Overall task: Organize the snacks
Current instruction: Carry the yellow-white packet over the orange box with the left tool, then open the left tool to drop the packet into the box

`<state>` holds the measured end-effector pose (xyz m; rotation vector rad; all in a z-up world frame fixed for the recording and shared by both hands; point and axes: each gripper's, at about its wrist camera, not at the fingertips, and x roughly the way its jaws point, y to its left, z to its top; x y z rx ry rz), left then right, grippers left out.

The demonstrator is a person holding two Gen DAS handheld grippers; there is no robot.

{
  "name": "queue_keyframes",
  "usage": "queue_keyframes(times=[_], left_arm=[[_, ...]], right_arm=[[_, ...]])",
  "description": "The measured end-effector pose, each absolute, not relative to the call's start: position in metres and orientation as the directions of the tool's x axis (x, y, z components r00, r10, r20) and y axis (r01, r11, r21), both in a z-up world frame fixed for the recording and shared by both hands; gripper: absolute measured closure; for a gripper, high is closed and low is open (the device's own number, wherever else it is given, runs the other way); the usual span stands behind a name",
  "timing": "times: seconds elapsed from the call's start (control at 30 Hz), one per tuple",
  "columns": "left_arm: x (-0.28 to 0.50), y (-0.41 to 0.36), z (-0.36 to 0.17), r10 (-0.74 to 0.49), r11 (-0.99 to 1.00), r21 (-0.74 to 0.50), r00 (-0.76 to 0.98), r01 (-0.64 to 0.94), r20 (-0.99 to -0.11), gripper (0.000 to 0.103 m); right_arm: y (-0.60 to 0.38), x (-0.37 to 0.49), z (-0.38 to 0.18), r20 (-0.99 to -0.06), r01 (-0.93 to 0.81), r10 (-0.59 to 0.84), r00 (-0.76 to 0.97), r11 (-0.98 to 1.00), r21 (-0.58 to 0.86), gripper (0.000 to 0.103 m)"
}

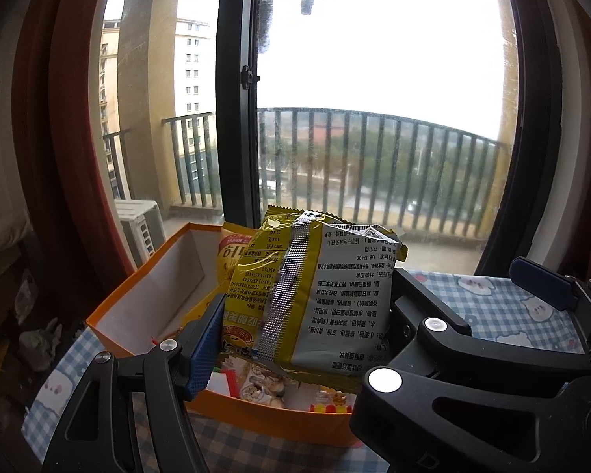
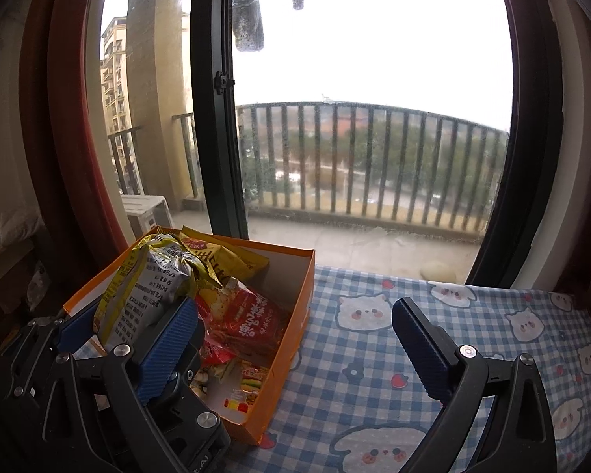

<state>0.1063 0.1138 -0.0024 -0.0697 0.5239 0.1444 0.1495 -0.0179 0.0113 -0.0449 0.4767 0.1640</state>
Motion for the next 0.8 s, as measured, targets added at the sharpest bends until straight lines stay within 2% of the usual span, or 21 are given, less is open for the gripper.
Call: queue_keyframes(times=[0.3,0.53,0.8], left_arm=[[0.132,0.141,-0.018,0.201,0.970,-0.004,0.816,-0.242,-0.542,0.031],[0.157,0.172,-0.033,0.233,0.952,-0.018,0.761,-0.305,-0.606,0.031],[0.176,0.184,-0.050,0.209,0.953,-0.023,0.709,-0.303,-0.673,0.030]], right_arm=[[0.025,0.179,-0.008,-0.496,-0.222,0.200,0.845,0.975,0.014,0.000],[0.052,0.203,-0.024,-0.558,-0.228,0.201,0.805,0.973,0.021,0.000],[0.063,0.222,-0.044,-0.611,-0.232,0.215,0.762,0.971,0.053,0.000]])
